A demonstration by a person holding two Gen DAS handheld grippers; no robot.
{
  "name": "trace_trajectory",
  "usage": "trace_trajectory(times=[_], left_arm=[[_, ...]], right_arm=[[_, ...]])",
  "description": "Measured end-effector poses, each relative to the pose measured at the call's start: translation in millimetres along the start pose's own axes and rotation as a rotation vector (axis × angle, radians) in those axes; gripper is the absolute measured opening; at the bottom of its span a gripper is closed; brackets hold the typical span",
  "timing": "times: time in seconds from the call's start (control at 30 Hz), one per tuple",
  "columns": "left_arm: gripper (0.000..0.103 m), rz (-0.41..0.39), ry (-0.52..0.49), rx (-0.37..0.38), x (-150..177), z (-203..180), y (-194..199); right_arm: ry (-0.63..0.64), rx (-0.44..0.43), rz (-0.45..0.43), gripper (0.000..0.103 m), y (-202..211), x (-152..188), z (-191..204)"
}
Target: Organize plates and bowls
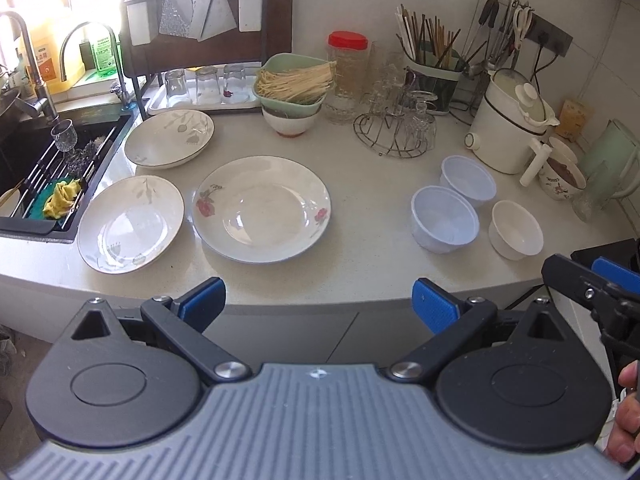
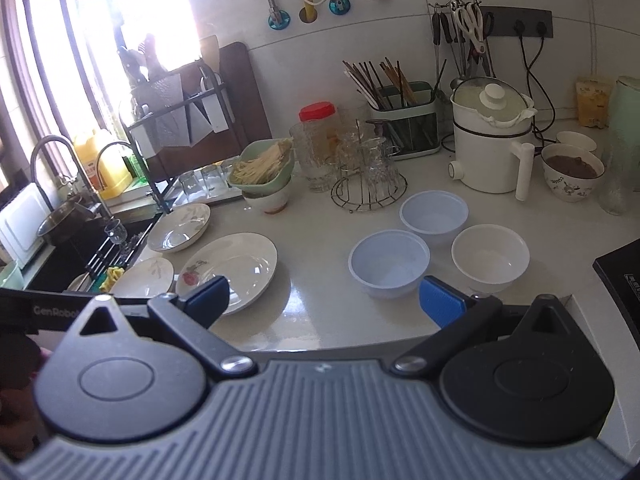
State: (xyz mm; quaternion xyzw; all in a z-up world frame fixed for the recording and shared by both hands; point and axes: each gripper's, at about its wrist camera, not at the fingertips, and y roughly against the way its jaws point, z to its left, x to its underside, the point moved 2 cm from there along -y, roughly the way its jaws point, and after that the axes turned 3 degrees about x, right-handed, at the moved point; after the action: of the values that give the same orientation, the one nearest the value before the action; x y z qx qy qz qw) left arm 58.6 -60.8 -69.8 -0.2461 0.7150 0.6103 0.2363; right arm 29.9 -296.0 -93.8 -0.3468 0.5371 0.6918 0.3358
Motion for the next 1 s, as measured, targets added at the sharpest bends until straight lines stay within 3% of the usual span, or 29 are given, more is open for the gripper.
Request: trace_trajectory(times=[0.3,0.4,0.53,0.9,1.0], left_arm=[[0.101,-0.002,-0.044,0.029,-34.1,57.6,-15.4],[0.101,-0.008,-0.038,0.059,-42.2,78.5,-19.9],[0.101,0.003,-0.006,0.081,-50.3,110.1,-30.6],[0.101,0.019,0.012,0.139,-68.6,198.1,-66.1],[0.101,0.014,-0.002,0.124,-77.4,220.9,-76.3]], right_arm=[[-0.02,-0.009,0.006,0.098,-27.5,-10.0,54.7],[-0.01,-0.022,0.017,0.089,-39.1,-10.6,74.1],[0.013,-0.041,0.044,0.084,-54.3,-8.0,101.0],[0.055,-0.099,0.122,0.078,-100.8,-8.2,167.2],[0.048,-0.099,0.122,0.077,-113.5,-9.4,182.5]])
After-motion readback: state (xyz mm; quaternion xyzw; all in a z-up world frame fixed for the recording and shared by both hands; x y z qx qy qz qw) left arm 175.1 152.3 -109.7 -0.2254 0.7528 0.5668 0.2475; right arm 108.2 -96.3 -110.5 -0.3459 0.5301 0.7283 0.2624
